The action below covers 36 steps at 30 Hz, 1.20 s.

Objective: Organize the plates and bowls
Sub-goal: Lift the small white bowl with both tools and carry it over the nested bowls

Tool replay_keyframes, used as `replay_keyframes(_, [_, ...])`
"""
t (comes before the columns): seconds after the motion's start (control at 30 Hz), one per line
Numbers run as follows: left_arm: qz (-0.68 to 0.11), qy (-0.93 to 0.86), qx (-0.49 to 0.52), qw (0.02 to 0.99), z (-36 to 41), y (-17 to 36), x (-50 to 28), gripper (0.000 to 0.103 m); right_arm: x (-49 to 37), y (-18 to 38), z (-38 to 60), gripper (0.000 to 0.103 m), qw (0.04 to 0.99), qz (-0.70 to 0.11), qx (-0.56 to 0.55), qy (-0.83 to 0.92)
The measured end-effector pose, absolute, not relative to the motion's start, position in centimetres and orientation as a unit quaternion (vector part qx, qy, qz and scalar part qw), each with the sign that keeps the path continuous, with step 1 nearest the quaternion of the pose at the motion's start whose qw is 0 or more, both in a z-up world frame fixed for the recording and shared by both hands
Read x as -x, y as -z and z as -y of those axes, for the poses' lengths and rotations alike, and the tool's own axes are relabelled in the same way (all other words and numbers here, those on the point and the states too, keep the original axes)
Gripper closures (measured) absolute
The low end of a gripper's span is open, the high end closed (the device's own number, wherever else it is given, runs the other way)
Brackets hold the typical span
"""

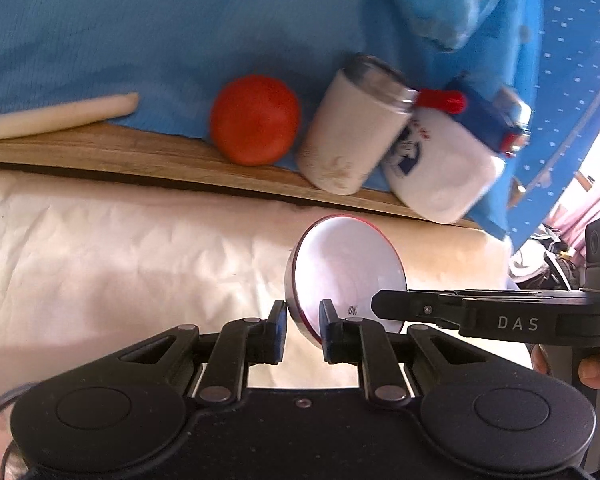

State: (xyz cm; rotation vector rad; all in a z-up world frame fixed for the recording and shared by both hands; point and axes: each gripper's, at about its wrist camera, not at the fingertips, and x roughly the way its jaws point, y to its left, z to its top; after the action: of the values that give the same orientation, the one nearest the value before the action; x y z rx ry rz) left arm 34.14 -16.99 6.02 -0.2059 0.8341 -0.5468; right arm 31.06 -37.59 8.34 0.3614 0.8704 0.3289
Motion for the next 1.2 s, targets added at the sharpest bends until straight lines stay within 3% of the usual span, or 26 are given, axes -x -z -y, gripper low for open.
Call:
replay_keyframes(0.6, [-0.389, 0.326, 0.064, 0.859, 19.7, -7.7, -25.5, 0.085, -19.8, -12.2, 39.2, 0.088, 0.901, -0.393, -0.148, -0.113])
replay_keyframes(1.2, [-0.418, 0.346, 0.006, 0.840, 21.8, -6.0, -21.9, 0.084, -15.6, -10.2, 39.6, 0.087, 0.892, -0.416, -0.147, -0.098])
